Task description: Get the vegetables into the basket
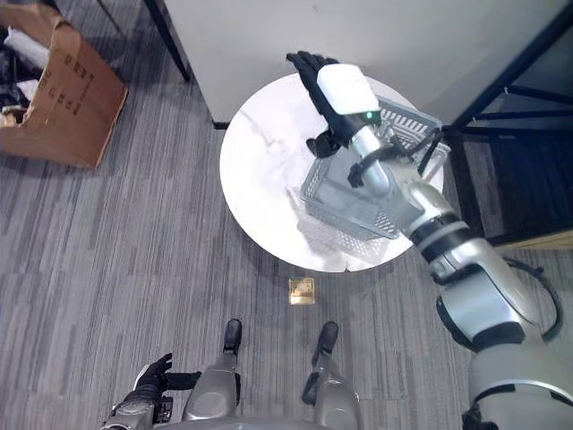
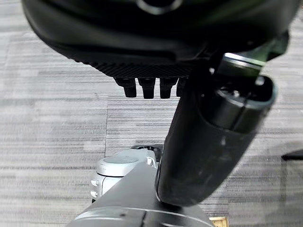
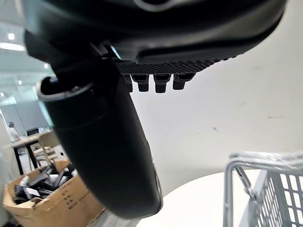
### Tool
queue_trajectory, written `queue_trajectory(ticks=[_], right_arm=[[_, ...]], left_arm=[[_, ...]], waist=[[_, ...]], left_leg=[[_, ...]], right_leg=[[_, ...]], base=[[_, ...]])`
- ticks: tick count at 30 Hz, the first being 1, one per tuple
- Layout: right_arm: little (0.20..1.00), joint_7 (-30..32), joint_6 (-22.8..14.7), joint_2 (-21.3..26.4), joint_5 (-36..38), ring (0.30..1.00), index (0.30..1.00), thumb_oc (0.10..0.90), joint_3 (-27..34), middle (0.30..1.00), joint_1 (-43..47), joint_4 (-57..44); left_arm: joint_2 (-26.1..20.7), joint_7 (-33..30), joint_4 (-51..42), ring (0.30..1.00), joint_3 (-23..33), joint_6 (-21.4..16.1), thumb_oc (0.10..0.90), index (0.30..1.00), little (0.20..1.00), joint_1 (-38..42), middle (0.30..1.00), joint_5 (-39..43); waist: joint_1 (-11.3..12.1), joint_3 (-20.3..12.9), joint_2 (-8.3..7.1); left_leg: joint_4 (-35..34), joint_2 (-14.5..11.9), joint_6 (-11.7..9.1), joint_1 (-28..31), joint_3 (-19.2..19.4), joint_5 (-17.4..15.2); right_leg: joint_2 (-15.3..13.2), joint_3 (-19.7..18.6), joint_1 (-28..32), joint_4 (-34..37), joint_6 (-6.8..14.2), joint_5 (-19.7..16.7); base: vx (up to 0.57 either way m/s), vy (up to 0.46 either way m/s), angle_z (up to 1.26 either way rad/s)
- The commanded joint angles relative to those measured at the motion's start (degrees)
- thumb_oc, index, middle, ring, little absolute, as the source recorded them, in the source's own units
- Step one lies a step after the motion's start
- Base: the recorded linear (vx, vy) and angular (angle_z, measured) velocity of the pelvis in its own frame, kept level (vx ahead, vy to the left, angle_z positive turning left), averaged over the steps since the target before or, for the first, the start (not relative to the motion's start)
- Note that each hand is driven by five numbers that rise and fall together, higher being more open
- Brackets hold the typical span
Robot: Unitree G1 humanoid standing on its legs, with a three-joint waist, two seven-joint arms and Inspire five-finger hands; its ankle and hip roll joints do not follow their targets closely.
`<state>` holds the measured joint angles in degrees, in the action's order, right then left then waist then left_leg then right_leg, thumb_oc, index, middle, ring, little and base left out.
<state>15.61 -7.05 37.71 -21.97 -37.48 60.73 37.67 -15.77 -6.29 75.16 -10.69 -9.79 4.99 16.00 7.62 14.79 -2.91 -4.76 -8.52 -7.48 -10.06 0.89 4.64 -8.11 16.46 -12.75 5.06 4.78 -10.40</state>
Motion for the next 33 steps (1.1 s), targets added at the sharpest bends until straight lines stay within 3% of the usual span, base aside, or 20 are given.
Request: queue_trajectory(ticks=[1,6,17,28,30,33], right_arm=[[1.000,5.7,0.7,0.8,3.4,1.000,1.000,0.900,1.2,1.000,6.3,4.2],[1.000,7.8,1.9,1.6,6.0,1.000,1.000,0.900,-0.2,1.000,11.9,18.1],[1.000,10.1,1.8,4.7,9.5,1.000,1.000,0.900,0.4,1.000,14.3,24.0],[1.000,9.5,1.2,4.4,11.5,1.000,1.000,0.900,-0.9,1.000,16.3,33.5],[0.322,9.4,1.2,4.6,11.6,0.322,0.322,0.416,-1.1,0.322,16.3,34.2],[0.300,8.5,1.4,5.2,11.6,0.300,0.300,0.400,-1.6,0.300,16.2,37.6]], left_arm=[[-1.0,-0.6,2.6,1.000,-3.6,-0.4,0.900,1.000,1.000,-0.3,1.000,1.4],[-1.0,-0.5,2.1,1.000,-5.9,-0.8,0.900,1.000,1.000,-0.1,1.000,2.2],[-0.9,-1.1,1.5,1.000,-7.7,-1.2,0.900,1.000,1.000,0.7,1.000,2.4],[-0.8,-1.4,1.6,1.000,-8.8,-1.3,0.900,1.000,1.000,1.2,1.000,2.6],[-0.7,-1.4,1.6,1.000,-9.0,-1.3,0.900,1.000,1.000,1.2,1.000,2.5],[-0.6,-1.5,1.7,1.000,-9.4,-1.2,0.900,1.000,1.000,1.4,1.000,2.1]], waist=[[-0.3,-1.5,-1.28],[0.6,-1.1,-0.98],[0.2,-0.9,-0.25],[0.6,-0.9,0.45],[0.7,-0.9,0.49],[1.1,-0.7,0.67]], left_leg=[[-0.2,-0.8,-1.0,-2.5,-1.8,2.4],[-0.2,-0.9,-1.0,-3.8,-2.8,2.9],[-0.2,-0.9,-1.1,-4.6,-2.5,3.1],[-0.2,-0.7,-1.2,-5.3,-2.7,3.3],[-0.2,-0.7,-1.2,-5.5,-2.8,3.3],[-0.2,-0.6,-1.2,-5.9,-3.1,3.6]], right_leg=[[-6.2,-2.5,0.3,-0.1,7.1,-2.2],[-5.8,-2.2,-0.4,-0.1,6.9,-2.0],[-5.6,-3.1,-1.9,-0.1,7.0,-2.0],[-5.6,-3.3,-2.8,-0.1,7.0,-1.8],[-5.6,-3.3,-2.8,-0.1,7.0,-1.8],[-5.7,-3.1,-3.0,-0.1,7.0,-1.7]], base=[[0.02,-0.023,0.17],[0.01,-0.006,0.05],[0.01,0.001,-0.01],[0.01,-0.001,-0.03],[0.00,0.000,0.00],[0.00,0.000,0.00]])
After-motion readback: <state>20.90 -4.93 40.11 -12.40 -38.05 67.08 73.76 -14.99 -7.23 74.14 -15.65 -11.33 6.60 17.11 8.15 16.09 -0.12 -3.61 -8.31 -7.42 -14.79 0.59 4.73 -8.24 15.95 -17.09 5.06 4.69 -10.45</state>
